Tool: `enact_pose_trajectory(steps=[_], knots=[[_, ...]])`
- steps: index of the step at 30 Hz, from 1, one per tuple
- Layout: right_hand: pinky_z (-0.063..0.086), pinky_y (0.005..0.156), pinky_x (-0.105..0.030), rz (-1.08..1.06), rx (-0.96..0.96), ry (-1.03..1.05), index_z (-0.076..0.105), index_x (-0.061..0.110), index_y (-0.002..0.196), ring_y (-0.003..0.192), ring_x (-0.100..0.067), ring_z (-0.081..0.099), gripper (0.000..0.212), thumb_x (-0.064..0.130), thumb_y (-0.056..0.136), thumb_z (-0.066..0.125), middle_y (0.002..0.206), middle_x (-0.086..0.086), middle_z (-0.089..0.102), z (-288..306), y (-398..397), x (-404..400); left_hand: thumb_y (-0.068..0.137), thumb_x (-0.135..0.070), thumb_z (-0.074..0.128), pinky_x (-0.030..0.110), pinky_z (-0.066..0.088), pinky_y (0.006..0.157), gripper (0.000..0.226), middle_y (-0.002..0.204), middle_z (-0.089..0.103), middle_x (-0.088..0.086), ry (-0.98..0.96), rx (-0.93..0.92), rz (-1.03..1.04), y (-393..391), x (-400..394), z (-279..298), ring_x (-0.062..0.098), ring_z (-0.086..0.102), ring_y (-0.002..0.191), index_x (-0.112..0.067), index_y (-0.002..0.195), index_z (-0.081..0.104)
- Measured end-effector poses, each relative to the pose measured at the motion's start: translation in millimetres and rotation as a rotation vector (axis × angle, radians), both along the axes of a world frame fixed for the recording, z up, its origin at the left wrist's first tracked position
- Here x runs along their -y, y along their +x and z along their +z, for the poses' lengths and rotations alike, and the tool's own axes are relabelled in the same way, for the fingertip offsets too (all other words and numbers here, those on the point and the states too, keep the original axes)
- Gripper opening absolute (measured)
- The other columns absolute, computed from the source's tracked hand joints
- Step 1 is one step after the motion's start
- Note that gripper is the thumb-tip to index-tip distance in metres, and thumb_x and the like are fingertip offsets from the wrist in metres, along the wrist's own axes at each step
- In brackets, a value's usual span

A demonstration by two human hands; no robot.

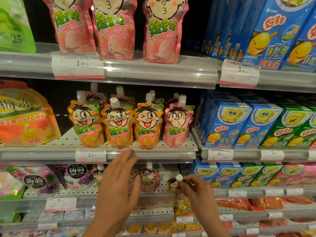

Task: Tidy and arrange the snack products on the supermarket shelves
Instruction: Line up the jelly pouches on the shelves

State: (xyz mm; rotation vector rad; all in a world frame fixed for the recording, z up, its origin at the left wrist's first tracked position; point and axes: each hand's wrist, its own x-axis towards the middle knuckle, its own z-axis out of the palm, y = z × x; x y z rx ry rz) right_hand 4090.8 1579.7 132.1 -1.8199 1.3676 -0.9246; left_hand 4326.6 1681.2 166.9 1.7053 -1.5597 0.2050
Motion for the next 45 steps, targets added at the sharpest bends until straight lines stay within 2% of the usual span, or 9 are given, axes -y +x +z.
enact_pose_trajectory(steps=[6, 10, 18, 22, 27, 32, 36, 41, 45], knots=[[0.059, 0.071, -0.041, -0.032, 0.047, 0.004, 0.068, 0.031, 0.087, 0.073, -0.006, 0.070, 0.012, 0.023, 0.096, 0.066, 0.077, 0.012, 0.073, -18.9, 16.1, 22.2, 0.094, -0.047, 0.039, 0.051, 0.016, 0.120, 0.077, 0.170, 0.006, -0.001, 0.213, 0.226, 0.062, 9.5, 4.1, -11.7, 0.023, 0.007, 0.156, -0.020, 0.162, 0.014], [0.059, 0.071, -0.042, -0.047, 0.059, 0.035, 0.065, 0.030, 0.085, 0.070, -0.006, 0.069, 0.018, 0.018, 0.098, 0.063, 0.074, 0.012, 0.072, -33.6, 29.6, 30.4, 0.091, -0.049, 0.039, 0.053, 0.018, 0.117, 0.081, 0.170, 0.006, 0.004, 0.263, 0.313, 0.078, 12.4, 3.3, -13.0, 0.027, 0.009, 0.156, -0.019, 0.162, 0.015], [0.046, 0.061, -0.018, -0.049, 0.102, -0.006, 0.061, 0.025, 0.085, 0.070, -0.008, 0.065, 0.018, 0.021, 0.101, 0.058, 0.074, 0.011, 0.069, -41.5, 38.0, 37.3, 0.084, -0.048, 0.055, 0.054, 0.018, 0.117, 0.095, 0.170, 0.002, 0.005, 0.328, 0.351, 0.106, 10.6, 3.7, -12.1, 0.028, 0.004, 0.156, -0.018, 0.162, 0.011], [0.055, 0.067, -0.030, -0.062, 0.093, 0.010, 0.064, 0.028, 0.086, 0.070, -0.007, 0.067, 0.017, 0.020, 0.101, 0.059, 0.073, 0.010, 0.070, -47.4, 37.5, 42.9, 0.086, -0.051, 0.047, 0.054, 0.017, 0.117, 0.091, 0.170, 0.002, 0.005, 0.343, 0.354, 0.105, 10.3, 3.8, -11.9, 0.029, 0.004, 0.156, -0.019, 0.162, 0.011], [0.055, 0.066, -0.032, -0.035, 0.094, 0.003, 0.064, 0.026, 0.090, 0.070, -0.006, 0.068, 0.014, 0.019, 0.100, 0.059, 0.075, 0.009, 0.071, -42.9, 33.8, 44.7, 0.087, -0.052, 0.044, 0.056, 0.018, 0.117, 0.089, 0.170, 0.002, 0.006, 0.347, 0.349, 0.102, 8.8, 3.6, -11.0, 0.030, 0.005, 0.156, -0.018, 0.162, 0.011], [0.061, 0.074, -0.043, -0.026, 0.029, -0.009, 0.062, 0.034, 0.117, 0.078, -0.006, 0.071, 0.022, 0.023, 0.097, 0.063, 0.085, 0.015, 0.073, -42.3, 27.4, 40.7, 0.086, -0.052, 0.045, 0.055, 0.017, 0.117, 0.090, 0.170, 0.002, 0.005, 0.351, 0.338, 0.109, 6.4, 3.3, -9.7, 0.029, 0.004, 0.156, -0.019, 0.162, 0.010], [0.055, 0.079, -0.023, -0.053, -0.012, -0.082, 0.049, 0.030, 0.143, 0.094, 0.001, 0.068, 0.050, 0.022, 0.096, 0.064, 0.121, 0.011, 0.068, -31.9, 20.8, 19.3, 0.086, -0.052, 0.046, 0.056, 0.018, 0.117, 0.091, 0.170, 0.002, 0.005, 0.336, 0.332, 0.103, 6.1, 3.0, -10.6, 0.029, 0.004, 0.156, -0.019, 0.162, 0.010], [0.055, 0.072, -0.014, -0.084, 0.037, -0.414, 0.048, 0.028, 0.143, 0.093, -0.002, 0.069, 0.064, 0.000, 0.088, 0.067, 0.126, 0.005, 0.063, -14.1, 8.9, -24.1, 0.086, -0.053, 0.042, 0.060, 0.026, 0.118, 0.090, 0.170, 0.001, 0.005, 0.339, 0.318, 0.119, 3.9, 3.6, -10.8, 0.029, 0.003, 0.156, -0.019, 0.162, 0.009], [0.041, 0.110, -0.025, -0.024, -0.128, -0.764, 0.051, 0.014, 0.142, 0.137, -0.017, 0.047, 0.056, 0.010, 0.087, 0.060, 0.149, -0.006, 0.050, 10.3, 10.8, -27.8, 0.085, -0.052, 0.046, 0.062, 0.026, 0.118, 0.091, 0.170, 0.002, 0.006, 0.321, 0.319, 0.119, 0.9, 4.5, -9.5, 0.031, 0.004, 0.156, -0.017, 0.162, 0.011]])
